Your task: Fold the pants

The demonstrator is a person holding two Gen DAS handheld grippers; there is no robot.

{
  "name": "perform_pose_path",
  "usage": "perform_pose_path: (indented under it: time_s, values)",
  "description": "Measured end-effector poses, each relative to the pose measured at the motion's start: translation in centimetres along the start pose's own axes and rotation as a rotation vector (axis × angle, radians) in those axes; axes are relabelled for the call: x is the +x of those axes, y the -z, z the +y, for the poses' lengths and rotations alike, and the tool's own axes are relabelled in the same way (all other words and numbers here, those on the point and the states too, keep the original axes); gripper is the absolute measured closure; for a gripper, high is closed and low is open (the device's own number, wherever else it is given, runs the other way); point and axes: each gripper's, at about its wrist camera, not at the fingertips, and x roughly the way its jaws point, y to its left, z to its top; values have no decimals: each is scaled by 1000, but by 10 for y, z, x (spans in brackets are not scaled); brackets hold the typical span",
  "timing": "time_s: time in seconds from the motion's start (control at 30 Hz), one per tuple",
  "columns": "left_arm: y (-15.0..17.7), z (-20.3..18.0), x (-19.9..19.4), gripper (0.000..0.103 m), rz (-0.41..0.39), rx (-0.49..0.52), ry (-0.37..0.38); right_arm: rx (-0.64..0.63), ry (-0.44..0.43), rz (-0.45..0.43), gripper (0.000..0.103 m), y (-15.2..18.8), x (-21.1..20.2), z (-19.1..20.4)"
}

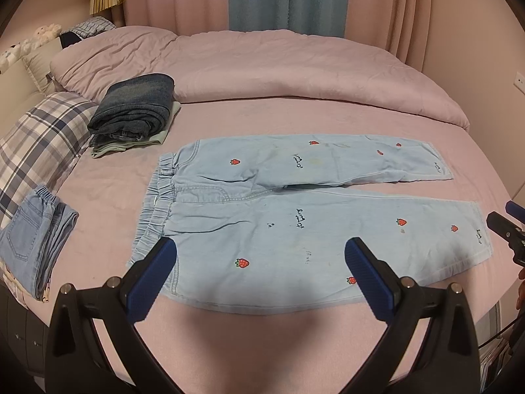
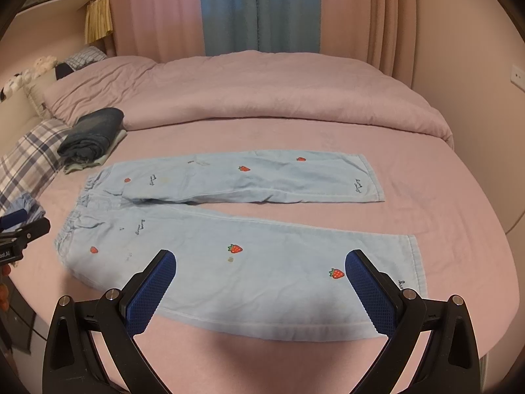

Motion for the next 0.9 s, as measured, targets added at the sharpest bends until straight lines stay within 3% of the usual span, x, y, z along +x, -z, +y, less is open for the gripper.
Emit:
perform_pose_path:
  time_s: [0.9]
  values:
    - [1,-4,0,0,7,13,4,-3,4,-3,0,2,-1,0]
